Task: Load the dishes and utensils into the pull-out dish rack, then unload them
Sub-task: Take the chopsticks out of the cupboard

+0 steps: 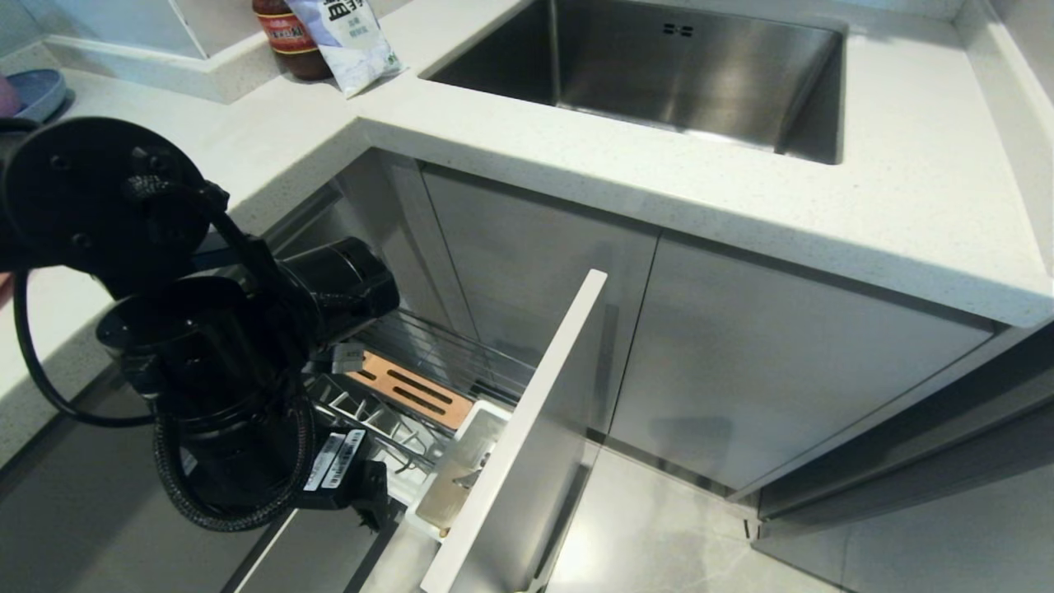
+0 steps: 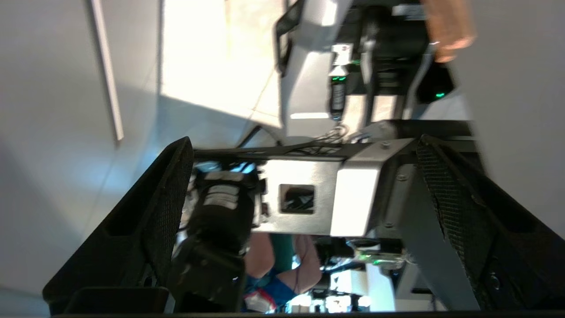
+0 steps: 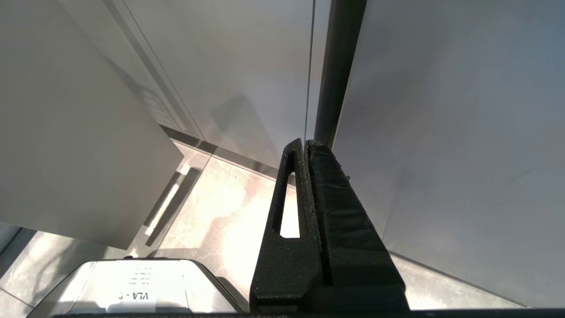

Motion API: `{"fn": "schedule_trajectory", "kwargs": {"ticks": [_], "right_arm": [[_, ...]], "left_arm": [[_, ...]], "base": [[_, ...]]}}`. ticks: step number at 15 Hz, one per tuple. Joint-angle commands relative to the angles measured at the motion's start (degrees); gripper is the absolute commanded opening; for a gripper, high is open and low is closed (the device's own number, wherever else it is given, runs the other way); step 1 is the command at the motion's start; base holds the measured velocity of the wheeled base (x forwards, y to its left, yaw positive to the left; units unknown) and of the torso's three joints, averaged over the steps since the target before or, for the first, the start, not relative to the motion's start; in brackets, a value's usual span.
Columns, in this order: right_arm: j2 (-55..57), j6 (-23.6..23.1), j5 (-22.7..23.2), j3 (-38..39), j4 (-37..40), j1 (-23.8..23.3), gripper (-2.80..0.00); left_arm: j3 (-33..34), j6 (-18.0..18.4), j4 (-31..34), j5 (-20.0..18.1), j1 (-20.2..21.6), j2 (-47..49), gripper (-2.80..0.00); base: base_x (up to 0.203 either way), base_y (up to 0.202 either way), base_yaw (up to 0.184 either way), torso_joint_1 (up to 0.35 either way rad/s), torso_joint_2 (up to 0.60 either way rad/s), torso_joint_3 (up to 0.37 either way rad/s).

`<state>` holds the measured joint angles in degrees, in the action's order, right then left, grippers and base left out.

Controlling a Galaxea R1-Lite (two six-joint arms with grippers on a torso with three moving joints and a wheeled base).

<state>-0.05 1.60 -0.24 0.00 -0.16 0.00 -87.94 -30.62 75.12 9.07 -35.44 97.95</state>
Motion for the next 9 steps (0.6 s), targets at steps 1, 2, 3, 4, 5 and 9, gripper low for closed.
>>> {"fn": "schedule_trajectory", "kwargs": {"ticks": [1,2,3,4,5,9], "right_arm": [[-0.1,0.0,0.0,0.1,0.0,0.0,-2.80],[-0.1,0.0,0.0,0.0,0.0,0.0,-2.80],[-0.1,0.0,0.0,0.0,0.0,0.0,-2.80],[-0.1,0.1,0.0,0.1,0.0,0.0,-2.80],[-0.1,0.0,0.0,0.1,0.0,0.0,-2.80],[-0.1,0.1,0.0,0.1,0.0,0.0,-2.80]], "left_arm": [[-0.3,-0.2,-1.4,-0.6,0.0,0.3,0.00],[-0.3,-0.4,-3.3,-1.1,0.0,0.8,0.00],[0.0,-0.8,-5.9,-2.3,0.1,1.8,0.00],[0.4,-1.1,-6.9,-3.3,0.2,2.9,0.00],[0.7,-1.2,-7.3,-3.8,0.2,4.3,0.00],[0.8,-1.1,-8.0,-5.7,2.2,10.7,0.00]], "base": [[0.000,0.000,0.000,0.000,0.00,0.000],[0.000,0.000,0.000,0.000,0.00,0.000],[0.000,0.000,0.000,0.000,0.00,0.000],[0.000,0.000,0.000,0.000,0.00,0.000],[0.000,0.000,0.000,0.000,0.00,0.000],[0.000,0.000,0.000,0.000,0.00,0.000]]}}
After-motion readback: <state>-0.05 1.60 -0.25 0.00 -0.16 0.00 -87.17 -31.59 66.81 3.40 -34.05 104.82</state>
